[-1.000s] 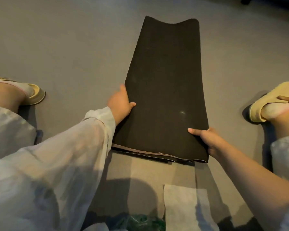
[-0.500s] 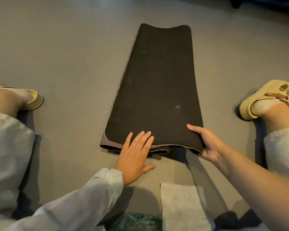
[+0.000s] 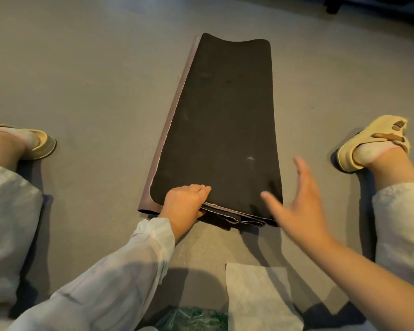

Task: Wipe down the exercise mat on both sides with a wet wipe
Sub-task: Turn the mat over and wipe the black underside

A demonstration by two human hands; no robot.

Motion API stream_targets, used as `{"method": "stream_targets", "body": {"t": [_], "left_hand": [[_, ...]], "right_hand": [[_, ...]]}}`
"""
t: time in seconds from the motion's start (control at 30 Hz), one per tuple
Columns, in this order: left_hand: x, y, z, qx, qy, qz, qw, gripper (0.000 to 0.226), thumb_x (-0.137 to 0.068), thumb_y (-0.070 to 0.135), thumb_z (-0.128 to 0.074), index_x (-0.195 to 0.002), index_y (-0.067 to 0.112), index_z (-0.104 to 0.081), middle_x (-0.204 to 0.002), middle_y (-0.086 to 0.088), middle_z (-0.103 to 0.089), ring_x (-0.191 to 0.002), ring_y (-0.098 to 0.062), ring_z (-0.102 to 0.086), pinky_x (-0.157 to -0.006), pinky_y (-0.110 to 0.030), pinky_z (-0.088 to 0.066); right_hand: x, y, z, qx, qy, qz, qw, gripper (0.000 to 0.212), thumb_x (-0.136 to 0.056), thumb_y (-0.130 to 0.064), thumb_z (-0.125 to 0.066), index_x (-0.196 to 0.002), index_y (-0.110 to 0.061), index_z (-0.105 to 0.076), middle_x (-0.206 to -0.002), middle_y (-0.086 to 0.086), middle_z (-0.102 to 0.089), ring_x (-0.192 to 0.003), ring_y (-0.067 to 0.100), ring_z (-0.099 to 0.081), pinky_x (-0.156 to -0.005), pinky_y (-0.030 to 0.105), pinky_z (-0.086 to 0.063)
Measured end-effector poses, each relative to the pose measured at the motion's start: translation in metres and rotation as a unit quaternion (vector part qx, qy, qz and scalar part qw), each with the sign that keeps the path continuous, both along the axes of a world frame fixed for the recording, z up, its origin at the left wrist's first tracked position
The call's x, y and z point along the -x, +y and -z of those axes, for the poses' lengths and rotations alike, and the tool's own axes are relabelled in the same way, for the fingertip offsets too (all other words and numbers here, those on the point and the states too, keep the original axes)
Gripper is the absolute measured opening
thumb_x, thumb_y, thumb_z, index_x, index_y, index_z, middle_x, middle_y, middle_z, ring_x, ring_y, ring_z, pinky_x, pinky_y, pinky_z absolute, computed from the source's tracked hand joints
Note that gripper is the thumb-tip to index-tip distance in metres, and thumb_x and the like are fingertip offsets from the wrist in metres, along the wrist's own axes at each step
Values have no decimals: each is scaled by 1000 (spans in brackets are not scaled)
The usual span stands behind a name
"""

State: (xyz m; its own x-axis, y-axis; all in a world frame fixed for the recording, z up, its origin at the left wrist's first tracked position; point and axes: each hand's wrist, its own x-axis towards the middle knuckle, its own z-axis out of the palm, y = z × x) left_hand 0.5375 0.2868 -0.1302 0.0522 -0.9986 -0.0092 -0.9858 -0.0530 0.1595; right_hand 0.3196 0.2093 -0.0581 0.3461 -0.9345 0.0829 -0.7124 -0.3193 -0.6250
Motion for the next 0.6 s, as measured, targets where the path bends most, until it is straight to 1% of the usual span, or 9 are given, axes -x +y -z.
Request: {"method": "stream_targets", "body": {"t": [0.03, 0.07, 0.13, 0.2, 0.27, 0.37, 0.43, 0.5, 0.6], "left_hand": [[0, -3, -1, -9, -1, 0, 1000, 61, -90, 38, -58, -145, 28, -31, -140, 6, -47, -121, -15, -52, -97, -28, -43], [0, -6, -3, -18, -2, -1, 1000, 61, -91, 37, -57, -144, 28, -31, -139, 6, -47, -119, -15, -53, -95, -29, -45], [0, -11, -7, -38, 3, -9, 999, 58, -91, 36, -57, -143, 29, -33, -135, 6, -49, -115, -15, -55, -92, -29, -47], [0, -14, -10, -41, 1, -15, 999, 53, -90, 36, -58, -139, 30, -39, -126, 5, -54, -108, -14, -58, -87, -28, -48], [1, -14, -12, -33, 7, -23, 999, 47, -88, 38, -59, -133, 31, -45, -118, 6, -58, -101, -14, -60, -81, -26, -47], [3, -13, -9, -41, 31, -35, 998, 45, -88, 38, -59, -130, 31, -47, -115, 7, -58, -102, -13, -59, -81, -26, -45], [4, -12, -5, -23, 48, -44, 998, 44, -88, 38, -59, -130, 32, -47, -116, 8, -59, -103, -12, -59, -82, -26, -46], [6, -8, 2, -2, 49, -54, 997, 49, -89, 37, -59, -134, 31, -44, -125, 8, -57, -113, -11, -55, -91, -28, -47], [10, 8, 18, 10, -3, -42, 999, 60, -91, 33, -57, -144, 28, -31, -148, 6, -37, -138, -15, -32, -113, -32, -25]], "right_hand": [[-2, 11, 5, 117, 97, -88, 984, 93, -73, -48, -70, -146, -19, -23, -150, 9, -30, -136, 26, -31, -108, 40, -25], [-7, 21, 13, 188, 179, -161, 952, 96, -67, -52, -71, -145, -14, -29, -149, 13, -33, -136, 31, -33, -108, 49, -23], [-25, 36, 29, 193, 305, -232, 903, 104, -59, -55, -77, -144, -12, -34, -148, 19, -34, -135, 39, -34, -106, 63, -21], [-44, 38, 45, 157, 381, -239, 879, 105, -72, -49, -72, -151, -18, -10, -156, 19, -14, -142, 41, -15, -107, 67, -6], [-50, 29, 59, 148, 393, -243, 874, 101, -86, -34, -64, -147, -23, 16, -158, 16, 4, -144, 40, 0, -107, 66, 2], [-48, 15, 69, 130, 391, -268, 871, 110, -87, -18, -65, -140, -28, 30, -157, 13, 10, -143, 41, -3, -110, 62, -12], [-45, 9, 71, 115, 382, -288, 871, 104, -88, -14, -62, -144, -31, 23, -158, 13, 3, -142, 40, -12, -110, 56, -24], [-45, 3, 70, 101, 373, -299, 873, 85, -92, -13, -54, -149, -30, 6, -157, 11, -11, -141, 37, -20, -108, 51, -29], [-47, -2, 66, 79, 365, -308, 875, 68, -93, -11, -51, -148, -26, -14, -155, 8, -21, -140, 35, -25, -106, 46, -34]]}}
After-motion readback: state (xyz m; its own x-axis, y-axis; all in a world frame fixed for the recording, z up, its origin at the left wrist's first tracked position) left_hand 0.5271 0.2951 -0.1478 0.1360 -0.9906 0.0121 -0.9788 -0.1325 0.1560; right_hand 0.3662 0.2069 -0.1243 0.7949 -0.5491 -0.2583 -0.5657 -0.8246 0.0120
